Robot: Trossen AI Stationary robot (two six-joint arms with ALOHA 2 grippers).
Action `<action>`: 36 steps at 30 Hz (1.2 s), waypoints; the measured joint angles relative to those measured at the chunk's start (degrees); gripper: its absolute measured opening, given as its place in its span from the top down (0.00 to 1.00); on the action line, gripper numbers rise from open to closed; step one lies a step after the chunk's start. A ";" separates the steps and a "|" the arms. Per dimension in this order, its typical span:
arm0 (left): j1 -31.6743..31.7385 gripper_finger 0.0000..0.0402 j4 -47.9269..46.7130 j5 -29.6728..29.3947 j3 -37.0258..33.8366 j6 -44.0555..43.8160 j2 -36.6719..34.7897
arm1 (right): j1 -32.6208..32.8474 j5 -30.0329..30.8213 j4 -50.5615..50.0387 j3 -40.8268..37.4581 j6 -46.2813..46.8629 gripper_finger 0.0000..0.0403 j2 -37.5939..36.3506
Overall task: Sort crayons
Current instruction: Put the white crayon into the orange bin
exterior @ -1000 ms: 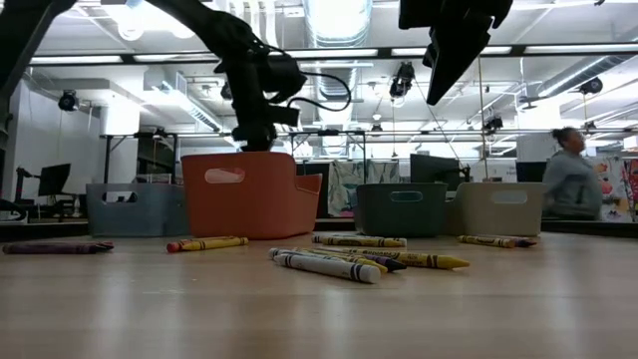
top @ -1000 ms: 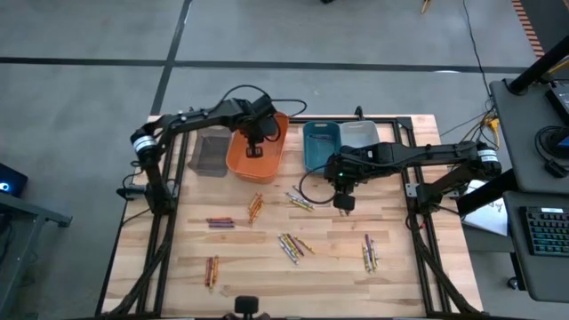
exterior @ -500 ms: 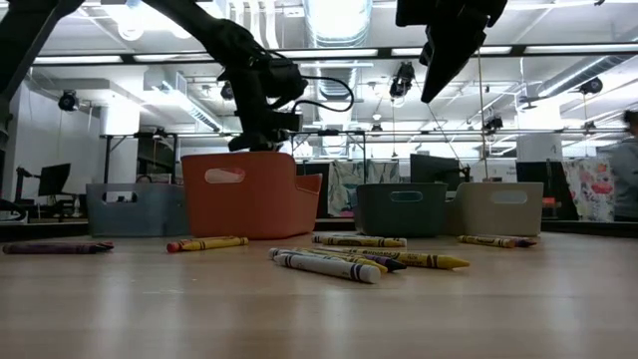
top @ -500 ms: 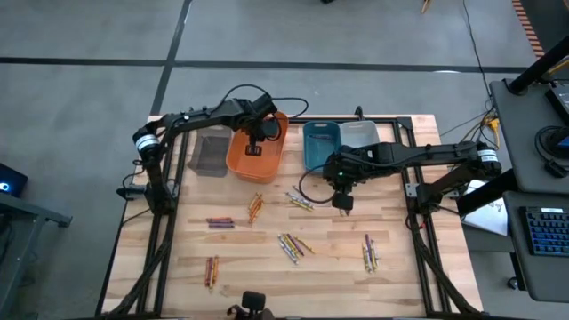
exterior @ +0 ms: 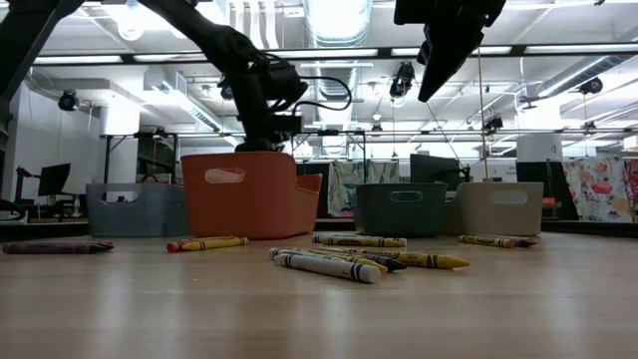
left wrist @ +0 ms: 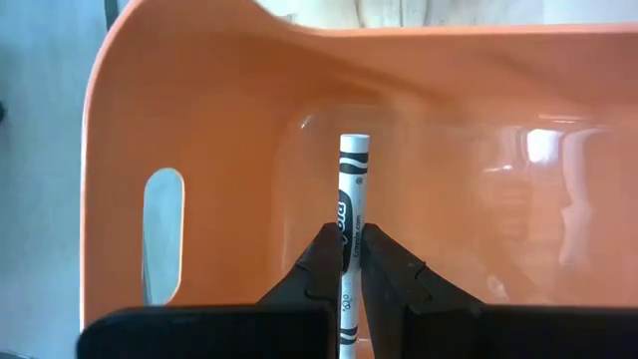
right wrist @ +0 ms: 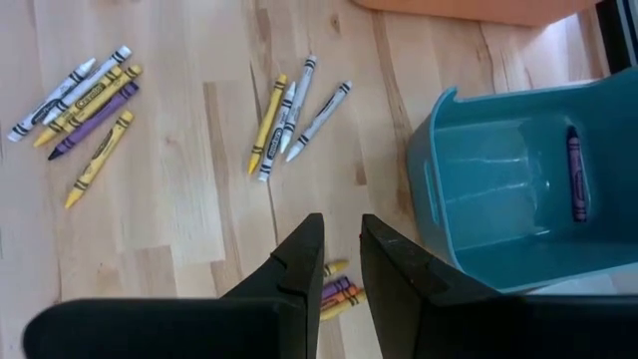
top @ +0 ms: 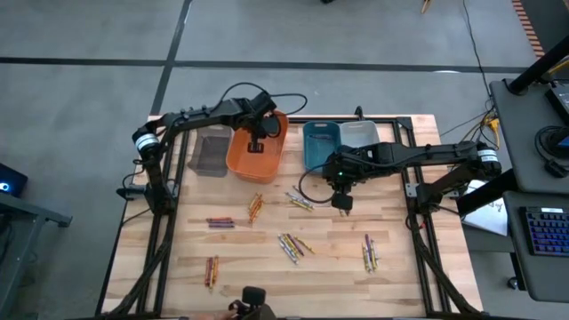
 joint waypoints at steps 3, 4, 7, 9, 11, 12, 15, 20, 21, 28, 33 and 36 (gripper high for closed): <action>0.37 1.00 0.12 0.00 0.00 -1.03 -0.01 | 0.00 0.00 0.17 0.00 0.01 0.85 0.00; 0.55 1.00 0.10 0.02 0.00 -1.47 0.00 | 0.00 0.00 0.21 0.00 0.01 0.85 0.00; 0.92 1.00 0.08 0.08 -0.11 -2.83 0.12 | 0.00 0.00 0.29 0.00 0.01 0.85 0.04; 1.10 1.00 -0.08 0.15 -0.11 -3.62 0.66 | 0.00 0.00 0.31 0.00 0.01 0.85 0.06; 1.20 1.00 -0.58 0.16 -0.11 -4.22 1.78 | 0.00 0.00 0.30 0.00 0.01 0.85 0.07; 1.20 1.00 -0.90 0.11 -0.11 -4.51 2.48 | 0.00 0.00 0.30 0.00 0.01 0.85 0.07; 1.18 1.00 -2.69 -0.03 -0.15 -4.56 4.46 | 0.00 0.00 0.28 0.00 0.01 0.85 0.07; 1.17 1.00 -2.66 -0.06 -0.11 -4.57 6.90 | 0.00 0.00 0.28 0.00 -0.31 0.85 0.07; 1.17 1.00 -2.69 -0.04 -0.11 -4.57 7.33 | 0.00 0.00 0.28 0.00 -0.32 0.85 0.07; 1.16 1.00 -2.68 -0.02 -0.09 -4.56 8.46 | 0.00 0.00 0.28 0.00 -0.41 0.85 0.09; 1.16 0.97 -2.68 -0.02 -0.04 -4.80 8.46 | 0.00 0.00 0.29 0.00 -0.42 0.85 0.09; 1.16 0.95 -2.65 -0.04 -0.02 -5.58 8.46 | 0.00 -0.01 0.27 0.00 -0.42 0.85 0.09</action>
